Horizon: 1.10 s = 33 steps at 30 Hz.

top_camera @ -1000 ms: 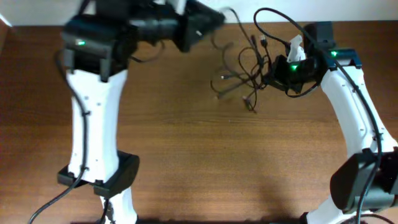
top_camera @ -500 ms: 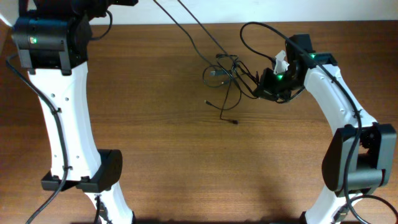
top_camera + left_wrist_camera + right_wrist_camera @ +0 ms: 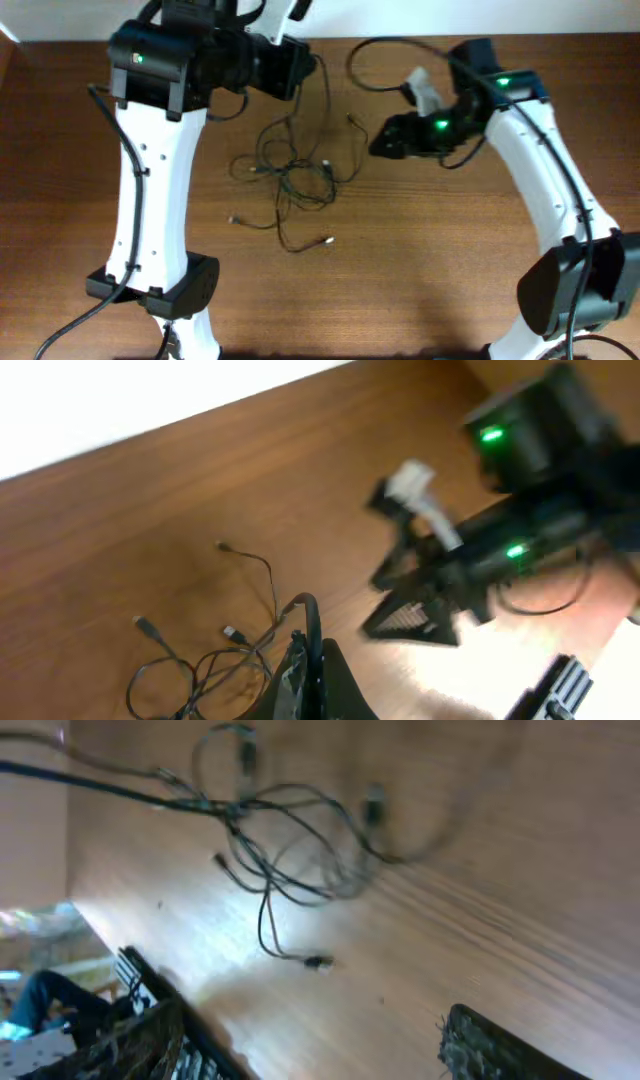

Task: Untangle cables

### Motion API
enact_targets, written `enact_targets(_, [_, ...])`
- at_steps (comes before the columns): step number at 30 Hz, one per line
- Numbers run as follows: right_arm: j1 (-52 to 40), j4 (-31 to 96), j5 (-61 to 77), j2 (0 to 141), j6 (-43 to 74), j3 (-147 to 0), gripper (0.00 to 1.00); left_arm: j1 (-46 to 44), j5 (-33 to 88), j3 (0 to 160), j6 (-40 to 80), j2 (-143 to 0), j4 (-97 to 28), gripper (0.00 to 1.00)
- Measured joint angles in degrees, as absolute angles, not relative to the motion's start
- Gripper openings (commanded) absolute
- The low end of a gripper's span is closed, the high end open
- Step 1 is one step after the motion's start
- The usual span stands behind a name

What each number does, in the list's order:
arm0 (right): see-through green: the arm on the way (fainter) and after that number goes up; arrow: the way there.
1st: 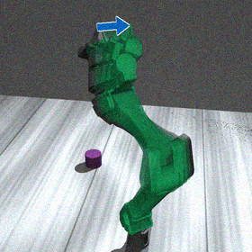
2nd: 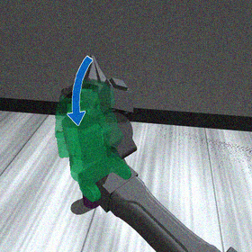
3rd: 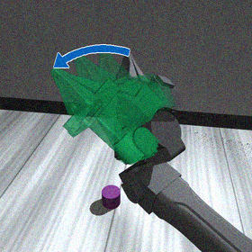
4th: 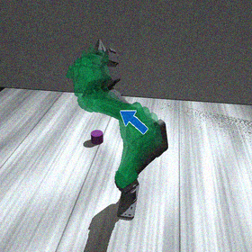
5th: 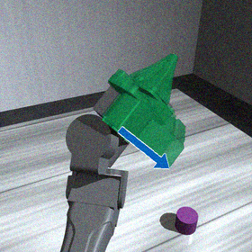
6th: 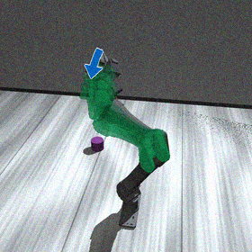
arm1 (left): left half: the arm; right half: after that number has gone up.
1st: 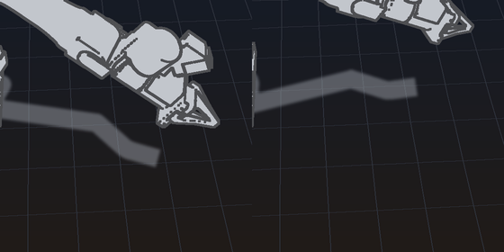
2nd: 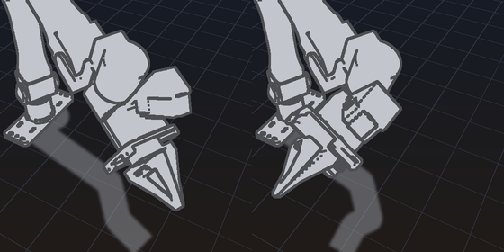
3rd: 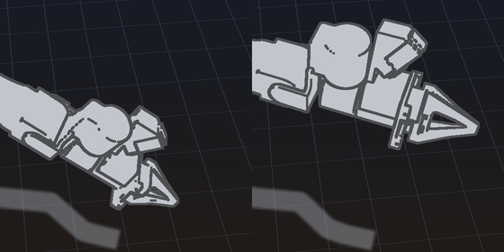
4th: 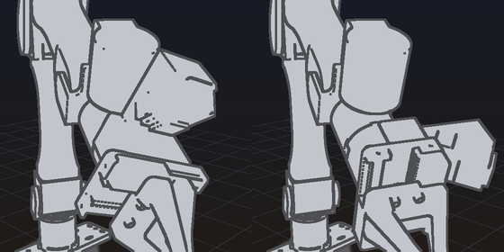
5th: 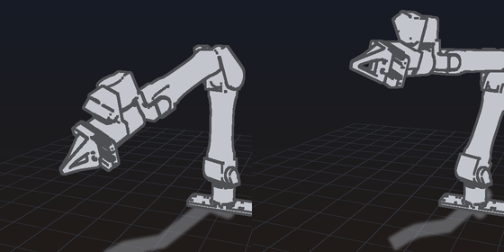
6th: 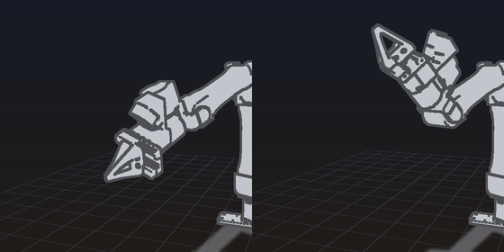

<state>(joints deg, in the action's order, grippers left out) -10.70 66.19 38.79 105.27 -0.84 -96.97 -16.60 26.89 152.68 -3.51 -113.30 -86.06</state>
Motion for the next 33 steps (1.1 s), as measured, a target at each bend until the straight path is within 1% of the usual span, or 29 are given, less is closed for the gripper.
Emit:
enact_targets(2, [-15.5, 59.2, 37.1, 105.3, 3.0, -97.0, 0.84, -16.2, 27.8, 152.7, -2.6, -113.3, -84.8, 0.00])
enact_targets(3, [-16.8, 56.8, 36.0, 105.3, 5.6, -97.0, 0.83, -14.5, 29.5, 152.7, -1.1, -113.3, -83.8, 0.00])
enact_targets(7, [-18.1, 49.7, 35.2, 105.3, 10.5, -96.4, 0.83, -7.5, 40.7, 152.7, 3.2, -113.3, -79.3, 0.00])
enact_targets(8, [-19.6, 45.4, 35.2, 105.3, 11.7, -94.3, 0.79, -5.8, 46.1, 152.7, 4.2, -113.3, -78.0, 0.00])
enact_targets(9, [-20.2, 43.6, 35.2, 105.3, 12.1, -93.4, 0.77, -4.8, 48.0, 152.7, 4.4, -113.3, -77.8, 0.00])
enact_targets(10, [-21.3, 37.7, 35.2, 105.5, 13.7, -91.4, 0.72, -4.1, 50.7, 152.7, 4.6, -113.3, -77.7, 0.00])
enact_targets(11, [-21.9, 33.9, 34.6, 105.6, 15.0, -89.7, 0.62, -3.7, 52.8, 152.7, 4.8, -113.3, -77.5, 0.00])
enact_targets(12, [-22.2, 30.6, 33.8, 105.8, 16.1, -88.9, 0.55, -3.7, 54.3, 152.7, 5.1, -113.3, -77.3, 0.00])
enact_targets(16, [-23.8, 26.2, 29.1, 108.2, 18.2, -88.6, 0.45, -3.7, 56.6, 152.7, 5.5, -113.3, -77.3, 0.00])
enact_targets(18, [-25.0, 23.6, 27.5, 110.5, 19.2, -88.5, 0.39, -3.7, 56.6, 152.7, 5.5, -113.3, -77.3, 0.00])
enact_targets(23, [-25.3, 18.3, 25.9, 113.9, 22.8, -88.0, 0.38, -3.2, 56.9, 152.7, 5.5, -113.3, -77.3, 0.00])
enact_targets(27, [-25.2, 11.4, 27.5, 113.9, 26.5, -87.8, 0.39, -3.0, 57.1, 152.7, 5.5, -113.3, -77.3, 0.00])
enact_targets(29, [-25.2, 5.5, 28.7, 113.9, 28.4, -87.7, 0.38, -3.0, 57.2, 152.7, 5.5, -113.3, -77.3, 0.00])
enact_targets(30, [-25.2, 3.9, 28.8, 114.0, 28.7, -87.7, 0.31, -3.0, 57.3, 152.7, 5.5, -113.3, -77.3, 0.00])
enact_targets(31, [-25.2, 2.4, 28.8, 114.0, 28.8, -87.7, 0.07, -3.0, 57.3, 152.7, 5.5, -113.3, -77.3, 0.00])
enact_targets(32, [-25.2, 2.1, 29.0, 114.0, 29.2, -87.7, 0.04, -3.0, 57.5, 152.7, 5.5, -113.3, -77.3, 0.00])
enact_targets(33, [-25.2, 2.5, 29.0, 114.0, 29.1, -87.7, 0.04, -3.0, 57.5, 152.7, 5.5, -113.3, -77.3, 0.00])
